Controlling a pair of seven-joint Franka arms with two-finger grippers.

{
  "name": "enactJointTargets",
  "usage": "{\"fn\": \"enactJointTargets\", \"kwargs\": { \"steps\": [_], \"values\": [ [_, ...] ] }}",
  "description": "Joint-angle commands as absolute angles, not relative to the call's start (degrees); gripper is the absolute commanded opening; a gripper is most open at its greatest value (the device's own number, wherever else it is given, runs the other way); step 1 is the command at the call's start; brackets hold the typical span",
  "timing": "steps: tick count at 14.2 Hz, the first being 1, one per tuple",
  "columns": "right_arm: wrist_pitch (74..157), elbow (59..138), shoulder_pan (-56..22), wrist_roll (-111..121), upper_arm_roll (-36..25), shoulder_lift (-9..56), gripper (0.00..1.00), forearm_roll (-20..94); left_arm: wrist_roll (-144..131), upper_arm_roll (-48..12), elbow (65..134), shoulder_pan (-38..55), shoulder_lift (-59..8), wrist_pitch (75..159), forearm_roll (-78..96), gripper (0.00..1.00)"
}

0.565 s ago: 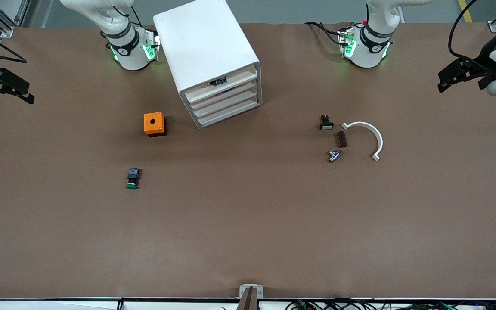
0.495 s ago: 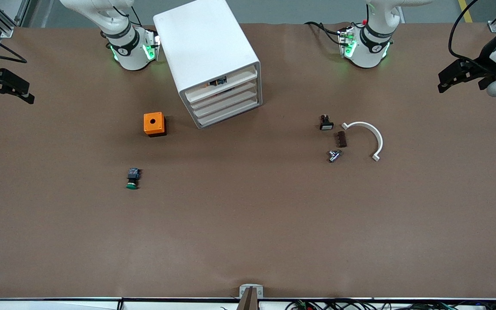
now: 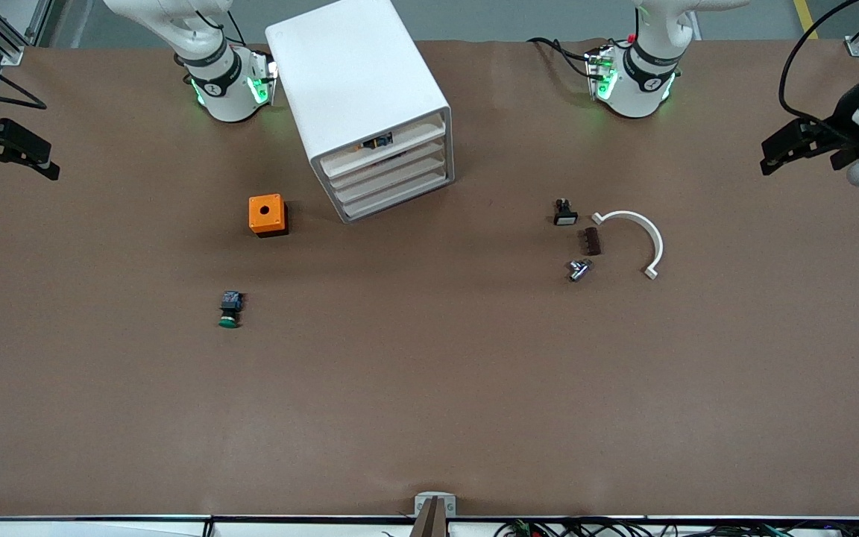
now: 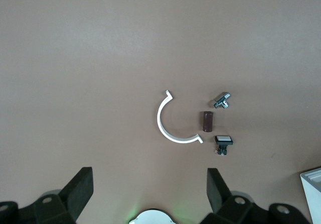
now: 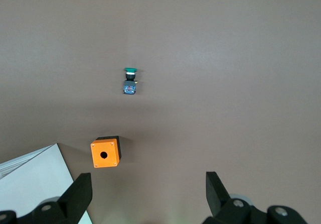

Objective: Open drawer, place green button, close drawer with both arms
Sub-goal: 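Reach the right gripper toward the green button while the left gripper reaches the drawer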

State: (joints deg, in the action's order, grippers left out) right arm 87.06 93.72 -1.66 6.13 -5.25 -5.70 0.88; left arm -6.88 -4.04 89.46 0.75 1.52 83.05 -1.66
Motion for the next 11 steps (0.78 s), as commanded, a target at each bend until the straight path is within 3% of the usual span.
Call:
{"fn": "enactJointTargets", "kwargs": {
  "steps": [1, 8, 11],
  "values": [
    [86.9, 93.9, -1.8, 6.7, -5.4, -6.2, 1.0, 0.6, -6.9, -3.9, 86.9, 1.2, -3.8, 81.8, -0.8, 1.0],
    [86.6, 93.1, -1.7, 6.6, -5.4, -5.9, 1.0, 0.7, -24.4, -5.0, 87.3, 2.8, -15.5, 89.0, 8.3, 1.0],
    [87.4, 93.0, -1.3, 6.1, -5.4, -1.3, 1.0, 0.5, -41.3, -5.2, 87.2, 6.9, -20.3, 94.2, 11.6, 1.0]
  ]
}}
